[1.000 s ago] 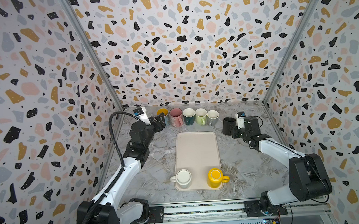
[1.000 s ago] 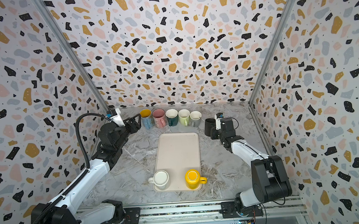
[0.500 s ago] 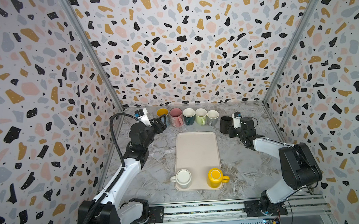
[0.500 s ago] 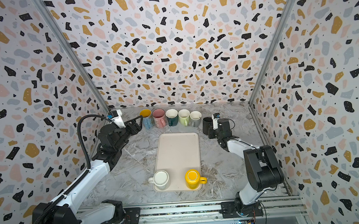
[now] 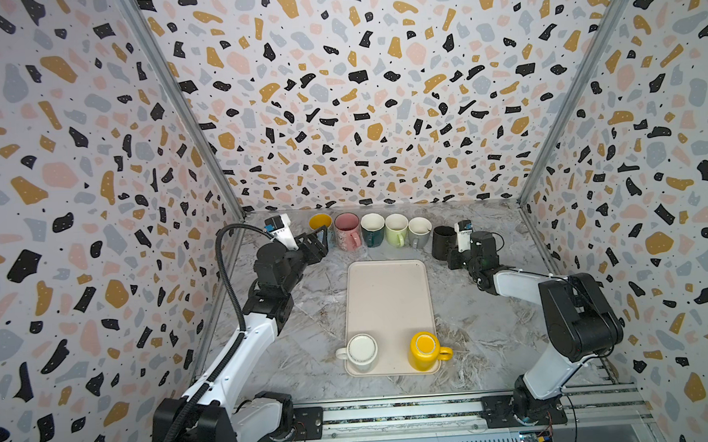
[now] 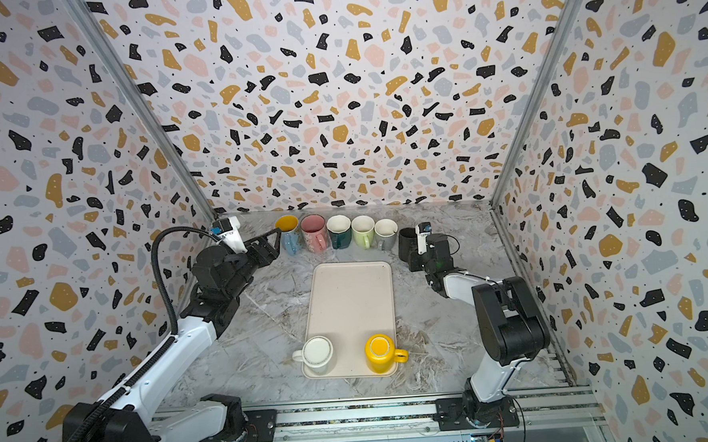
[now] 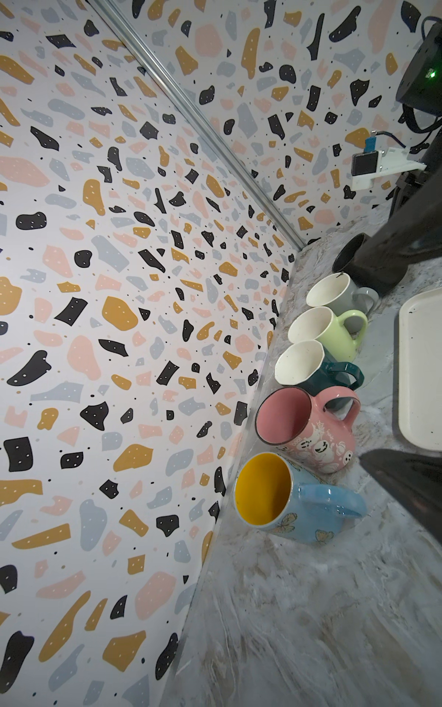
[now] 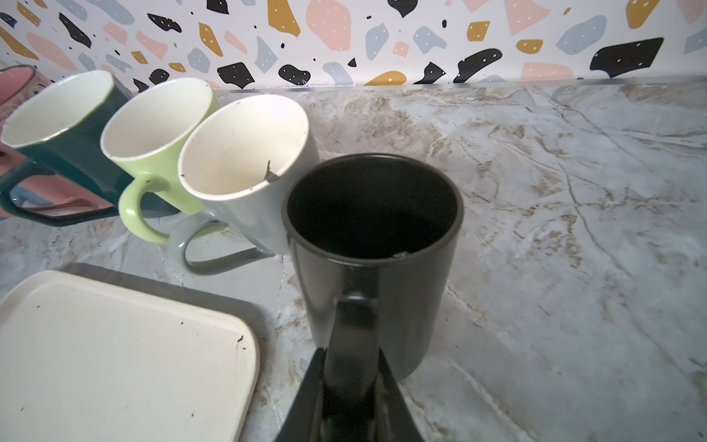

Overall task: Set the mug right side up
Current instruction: 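Lower the black mug beside the grey mug with the right gripper, then open the right gripper and release the black mug handle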

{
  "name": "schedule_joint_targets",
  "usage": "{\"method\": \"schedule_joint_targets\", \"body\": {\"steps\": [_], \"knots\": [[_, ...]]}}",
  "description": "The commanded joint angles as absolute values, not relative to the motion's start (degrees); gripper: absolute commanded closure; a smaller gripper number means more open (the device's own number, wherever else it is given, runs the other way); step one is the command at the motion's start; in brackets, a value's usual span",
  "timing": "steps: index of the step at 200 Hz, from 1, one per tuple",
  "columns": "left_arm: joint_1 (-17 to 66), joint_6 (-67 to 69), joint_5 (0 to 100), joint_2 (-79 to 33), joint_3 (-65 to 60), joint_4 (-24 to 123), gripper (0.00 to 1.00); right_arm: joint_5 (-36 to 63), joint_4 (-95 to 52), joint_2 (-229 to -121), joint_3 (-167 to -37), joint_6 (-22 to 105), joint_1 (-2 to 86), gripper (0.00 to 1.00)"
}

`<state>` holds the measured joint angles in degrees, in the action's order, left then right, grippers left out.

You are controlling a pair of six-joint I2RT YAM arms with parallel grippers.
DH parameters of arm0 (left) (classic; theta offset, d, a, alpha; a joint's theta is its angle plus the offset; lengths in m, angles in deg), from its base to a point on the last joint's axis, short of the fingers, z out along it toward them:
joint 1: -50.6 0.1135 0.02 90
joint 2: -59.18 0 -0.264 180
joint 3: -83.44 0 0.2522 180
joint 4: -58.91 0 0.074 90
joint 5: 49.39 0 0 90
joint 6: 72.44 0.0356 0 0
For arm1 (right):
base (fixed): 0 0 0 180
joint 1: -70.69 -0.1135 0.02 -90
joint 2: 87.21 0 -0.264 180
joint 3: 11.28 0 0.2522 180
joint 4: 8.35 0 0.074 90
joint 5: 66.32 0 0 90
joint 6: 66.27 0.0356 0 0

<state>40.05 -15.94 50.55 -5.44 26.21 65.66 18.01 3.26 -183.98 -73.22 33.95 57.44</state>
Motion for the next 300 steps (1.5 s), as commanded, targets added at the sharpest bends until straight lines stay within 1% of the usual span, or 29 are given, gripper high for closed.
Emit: {"method": "schedule_joint_targets", "body": {"steps": [1,80,139,175,300], "knots": [[40.52,-14.53,49.93,-4.37,26.78,66.96,0.24,18.94,6.72,-184.47,-76.08,34.36,57.11,1.0],[40.5,-14.34,49.05,-4.19,27.4,66.68,0.24,19.55,6.43,-186.08,-76.37,34.93,56.28,1.0],[40.58,-13.86,48.27,-4.1,27.57,66.25,0.24,20.67,5.75,-185.86,-75.44,35.35,56.0,0.9],[40.58,-13.64,48.08,-4.07,27.65,66.16,0.24,20.98,5.06,-185.81,-75.31,35.4,55.73,0.88],[40.75,-13.81,47.94,-3.71,28.61,66.33,0.24,21.51,3.46,-185.8,-73.51,36.43,55.18,0.78]]}}
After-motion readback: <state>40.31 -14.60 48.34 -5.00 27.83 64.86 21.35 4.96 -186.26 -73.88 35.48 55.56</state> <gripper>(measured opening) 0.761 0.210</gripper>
